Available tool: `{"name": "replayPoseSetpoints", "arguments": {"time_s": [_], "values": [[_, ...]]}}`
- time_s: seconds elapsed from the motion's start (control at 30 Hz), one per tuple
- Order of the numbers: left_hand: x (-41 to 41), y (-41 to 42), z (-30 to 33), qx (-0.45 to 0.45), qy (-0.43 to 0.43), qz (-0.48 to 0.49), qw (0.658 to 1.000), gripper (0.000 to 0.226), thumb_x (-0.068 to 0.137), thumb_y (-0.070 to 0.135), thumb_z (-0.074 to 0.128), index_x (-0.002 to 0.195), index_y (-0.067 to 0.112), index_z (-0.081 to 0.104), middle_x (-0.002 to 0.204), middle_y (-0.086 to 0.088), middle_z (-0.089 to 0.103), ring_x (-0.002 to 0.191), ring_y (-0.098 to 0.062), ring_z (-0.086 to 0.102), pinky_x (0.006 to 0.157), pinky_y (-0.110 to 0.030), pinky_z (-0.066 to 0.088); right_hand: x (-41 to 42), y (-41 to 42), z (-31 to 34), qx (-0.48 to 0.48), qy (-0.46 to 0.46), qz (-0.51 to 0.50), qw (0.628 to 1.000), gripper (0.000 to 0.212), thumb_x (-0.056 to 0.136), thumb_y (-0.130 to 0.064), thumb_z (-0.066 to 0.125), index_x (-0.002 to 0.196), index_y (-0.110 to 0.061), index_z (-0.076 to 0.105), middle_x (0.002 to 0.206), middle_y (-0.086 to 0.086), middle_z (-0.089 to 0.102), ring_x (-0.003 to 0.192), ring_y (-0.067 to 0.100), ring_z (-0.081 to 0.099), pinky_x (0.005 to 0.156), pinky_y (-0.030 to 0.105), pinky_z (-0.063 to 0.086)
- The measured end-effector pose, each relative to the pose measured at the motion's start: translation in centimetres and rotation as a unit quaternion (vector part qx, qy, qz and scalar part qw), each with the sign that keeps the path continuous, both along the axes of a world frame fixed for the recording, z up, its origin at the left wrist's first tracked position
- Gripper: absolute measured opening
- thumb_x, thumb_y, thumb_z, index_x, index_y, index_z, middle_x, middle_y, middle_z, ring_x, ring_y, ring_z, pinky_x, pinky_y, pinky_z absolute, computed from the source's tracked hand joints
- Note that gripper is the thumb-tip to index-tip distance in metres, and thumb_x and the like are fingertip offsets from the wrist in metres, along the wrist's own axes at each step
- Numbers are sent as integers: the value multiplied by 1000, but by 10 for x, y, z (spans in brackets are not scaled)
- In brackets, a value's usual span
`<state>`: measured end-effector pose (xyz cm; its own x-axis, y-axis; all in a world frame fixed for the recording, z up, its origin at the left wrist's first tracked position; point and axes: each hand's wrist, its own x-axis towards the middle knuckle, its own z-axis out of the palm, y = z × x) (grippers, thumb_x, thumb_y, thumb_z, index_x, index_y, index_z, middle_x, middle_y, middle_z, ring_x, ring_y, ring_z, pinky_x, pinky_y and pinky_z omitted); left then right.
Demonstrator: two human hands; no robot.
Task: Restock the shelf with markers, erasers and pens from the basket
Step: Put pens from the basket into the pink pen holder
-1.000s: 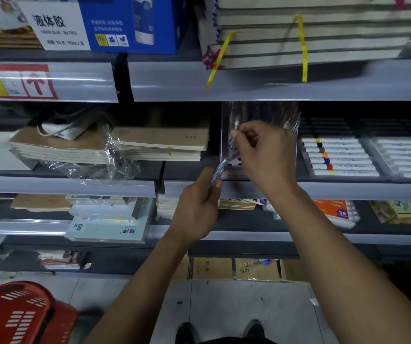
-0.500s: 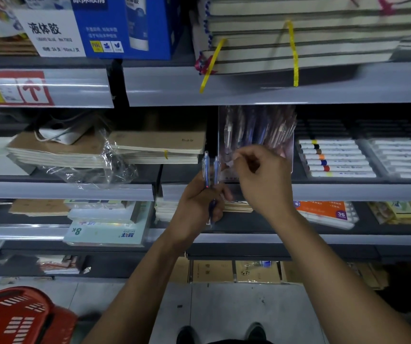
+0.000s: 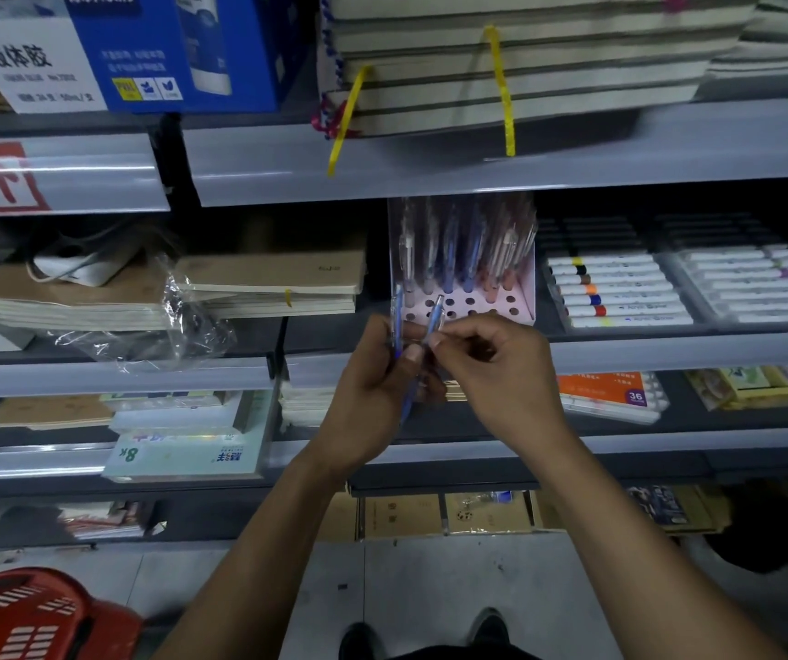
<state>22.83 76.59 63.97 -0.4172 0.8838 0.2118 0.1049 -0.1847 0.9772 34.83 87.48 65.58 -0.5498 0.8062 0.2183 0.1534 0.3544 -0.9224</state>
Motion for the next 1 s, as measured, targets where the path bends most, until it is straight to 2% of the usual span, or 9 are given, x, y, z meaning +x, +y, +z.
{"name": "replayPoseSetpoints", "arguments": {"time_s": [0.07,0.1,0.23,0.3,0.37,0.47,0.57,0.73,1.0], "values": [[0,3,-2,20,20,12,1000,17,112,6,43,121,-4,53,94,2,71,84,-9,69,76,-22,57,2,2,3,-16,8,0,1000,4,89,-21,80,92,-24,81,80,-7,76,77,11,73,76,37,62],[0,4,-3,23,38,27,999,16,112,8,45,119,1,58,95,5,70,86,-9,68,78,-23,55,3,4,4,-16,14,-1,1000,5,90,-19,79,93,-24,80,81,-8,77,78,10,74,77,36,63],[-2,10,-11,-11,91,96,991,14,110,18,50,111,18,64,98,2,68,89,-24,63,84,-48,55,5,14,16,8,74,-45,996,8,90,-13,78,94,-20,79,82,-9,77,77,9,74,72,26,61],[-4,9,-14,-29,134,124,983,16,109,24,48,114,23,63,91,7,66,80,-18,61,74,-40,54,4,20,23,32,101,-73,992,6,91,-15,77,96,-17,79,81,-8,77,75,8,74,71,25,60],[-7,9,-16,-66,194,145,968,21,108,22,45,122,27,61,82,8,62,71,-11,57,63,-31,48,1,27,28,67,102,-102,987,9,93,-20,77,100,-16,80,83,-8,78,77,11,75,75,36,62],[-7,8,-19,-108,239,150,953,31,110,19,45,135,31,58,69,9,58,63,-16,55,56,-36,45,-6,33,33,95,116,-131,980,14,93,-27,75,102,-17,80,85,-8,78,78,13,75,76,43,63],[-5,5,-19,-108,238,137,956,40,109,15,44,141,36,54,68,15,58,55,-14,53,50,-34,41,-13,36,36,121,124,-157,972,16,94,-29,73,102,-18,80,83,-9,77,74,11,74,72,39,62],[-8,3,-20,-117,239,141,954,40,106,15,46,139,37,55,70,15,59,56,-13,53,48,-27,39,-21,38,34,178,64,-177,966,12,94,-27,73,100,-20,82,84,-12,77,74,1,71,71,17,56],[-9,3,-21,-124,225,141,956,43,106,17,48,142,40,54,69,18,59,57,-10,54,50,-23,40,-28,41,30,231,-32,-142,962,15,96,-26,70,89,-18,81,72,-8,75,58,7,66,61,28,57]]}}
